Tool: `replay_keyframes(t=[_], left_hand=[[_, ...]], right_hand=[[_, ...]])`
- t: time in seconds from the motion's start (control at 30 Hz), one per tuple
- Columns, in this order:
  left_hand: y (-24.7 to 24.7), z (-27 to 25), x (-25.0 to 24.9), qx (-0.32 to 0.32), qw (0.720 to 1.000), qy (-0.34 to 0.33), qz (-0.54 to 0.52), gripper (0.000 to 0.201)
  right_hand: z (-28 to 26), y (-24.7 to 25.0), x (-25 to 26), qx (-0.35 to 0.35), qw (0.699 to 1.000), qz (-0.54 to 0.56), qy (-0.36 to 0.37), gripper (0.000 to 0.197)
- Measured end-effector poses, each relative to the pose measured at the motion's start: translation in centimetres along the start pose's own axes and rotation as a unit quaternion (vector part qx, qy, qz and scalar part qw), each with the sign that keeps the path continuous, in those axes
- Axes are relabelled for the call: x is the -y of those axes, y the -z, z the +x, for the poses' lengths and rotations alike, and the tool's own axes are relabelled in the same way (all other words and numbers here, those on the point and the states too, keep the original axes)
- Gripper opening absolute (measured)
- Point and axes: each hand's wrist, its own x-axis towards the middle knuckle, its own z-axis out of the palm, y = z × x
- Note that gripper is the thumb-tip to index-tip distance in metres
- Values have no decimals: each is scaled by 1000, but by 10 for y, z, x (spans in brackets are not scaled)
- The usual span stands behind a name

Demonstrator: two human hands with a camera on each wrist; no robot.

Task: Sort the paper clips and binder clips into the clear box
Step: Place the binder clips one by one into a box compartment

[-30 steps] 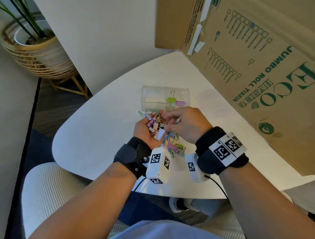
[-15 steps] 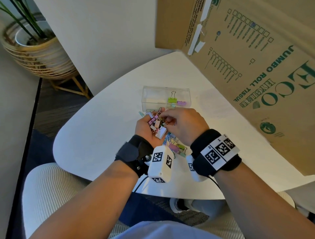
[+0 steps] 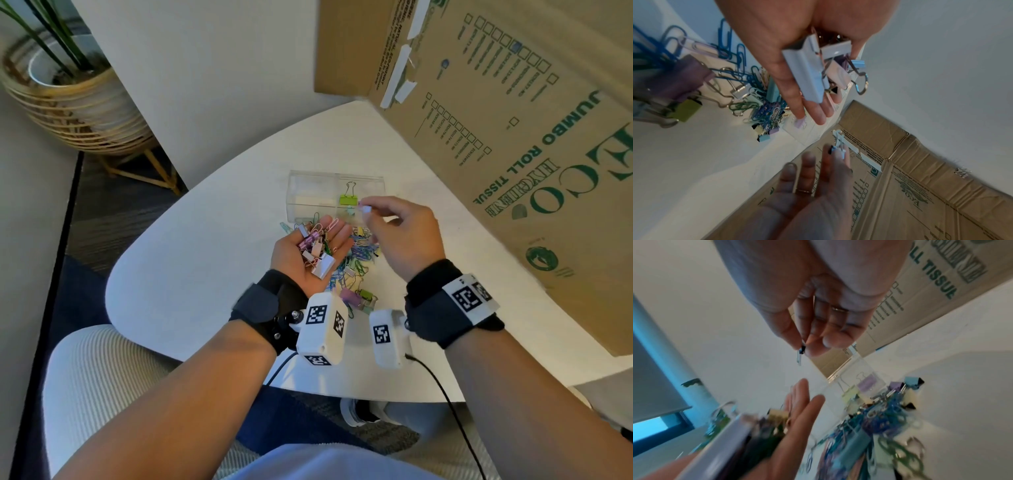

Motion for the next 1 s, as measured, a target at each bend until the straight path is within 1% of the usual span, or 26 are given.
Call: replay_keyframes(t=[0.1, 0.23, 0.3, 0.37, 0.4, 0.43, 0.5, 0.53, 0.6, 0.63, 0.7, 0.8, 0.87, 0.93, 1.0], left_hand=[[2, 0, 1, 0, 1000, 5, 1, 43], [1, -2, 3, 3, 1000, 2, 9, 42], [1, -3, 3, 3, 1000, 2, 9, 42], [2, -3, 2, 5, 1000, -1, 11, 43], [2, -3, 1, 5, 1000, -1, 12, 43], [3, -2, 0, 4, 1000, -2, 12, 43], [4, -3, 1, 7, 1000, -5, 13, 41], [4, -3, 3, 11, 1000, -6, 16, 38], [3, -5, 5, 13, 1000, -6, 17, 32], [2, -5, 6, 12, 1000, -4, 16, 30], [0, -7, 7, 10, 1000, 4, 19, 30], [-6, -9, 8, 11, 1000, 6, 19, 34], [-12, -10, 10, 12, 1000, 6, 21, 35], [-17, -11, 11, 17, 1000, 11, 23, 34], [-20, -12, 11, 19, 1000, 16, 19, 33]], right_hand=[[23, 7, 3, -37, 999, 19, -26, 18], [51, 11, 13, -50, 998, 8, -39, 15], [53, 10, 15, -25, 999, 3, -44, 25], [47, 9, 13, -3, 998, -55, -30, 33], [42, 7, 10, 3, 996, -82, -14, 31], [35, 5, 9, 14, 996, -90, 2, 26], [16, 3, 8, 65, 995, -66, 22, 13], [7, 2, 8, 100, 994, -41, 29, 12], [-9, 0, 9, 168, 985, 42, 21, 11], [-15, -1, 10, 189, 979, 70, 15, 10], [-22, -1, 12, 194, 980, 50, 8, 10], [-26, -1, 14, 210, 975, -69, 18, 17], [-28, -1, 18, 217, 970, -105, 28, 19], [-28, 0, 21, 196, 975, -99, 32, 16], [-28, 1, 21, 183, 981, -62, 26, 12]])
